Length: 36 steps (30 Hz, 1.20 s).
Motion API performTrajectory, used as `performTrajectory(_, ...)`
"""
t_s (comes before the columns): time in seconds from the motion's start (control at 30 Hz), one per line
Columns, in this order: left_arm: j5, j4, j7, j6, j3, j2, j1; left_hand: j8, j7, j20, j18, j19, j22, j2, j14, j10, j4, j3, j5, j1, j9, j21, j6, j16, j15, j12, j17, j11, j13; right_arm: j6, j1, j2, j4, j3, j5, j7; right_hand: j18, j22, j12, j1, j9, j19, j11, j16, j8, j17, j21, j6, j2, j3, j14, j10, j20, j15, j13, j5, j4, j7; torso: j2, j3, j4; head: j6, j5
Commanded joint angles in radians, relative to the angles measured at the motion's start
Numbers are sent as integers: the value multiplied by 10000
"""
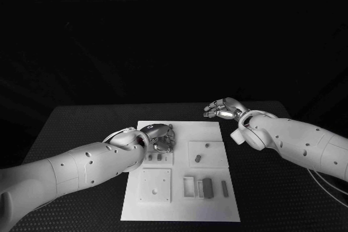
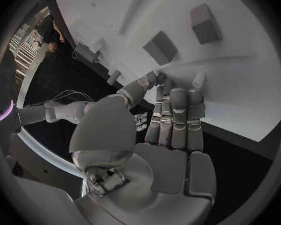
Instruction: Assemble the parts on the task board
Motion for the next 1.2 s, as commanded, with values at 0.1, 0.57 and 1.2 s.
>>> performTrajectory(0.1,90,-90,-213,452,-65,76,-141,-71,38,-108,428,64,165,126,106,100,51,-4,6,-48,-26,31,-21,96,-18,-77,-23,10,-9,49,-4,8,12,4,-15,55,-73,18,-67,-66,-11,-68,75,69,37,-16,-35,-72,1,6,-97,8,-11,-3,2,54,48,60,7,0,-2,-23,-14)
performTrajectory(0.57,-118,-200,-377,569,-65,58,-143,32,-38,-165,465,146,161,392,190,336,-207,155,76,243,-46,110,169,220,-102,-82,-99,-76,64,57,-4,8,6,4,-15,54,-75,21,-68,-66,-13,-71,73,72,41,-20,-36,-71,3,7,-100,10,-10,-2,2,52,47,58,0,1,-5,-43,-31)
performTrajectory(1.2,-841,-223,-158,267,-69,73,-144,123,-94,-213,431,168,125,538,248,513,-299,378,421,837,-74,99,328,310,-164,-102,-218,-139,162,63,-4,28,-6,4,-15,69,-76,25,-70,-73,-15,-73,74,77,45,-24,-36,-72,6,5,-101,12,-9,-1,2,51,51,59,-1,-3,10,-68,-40)
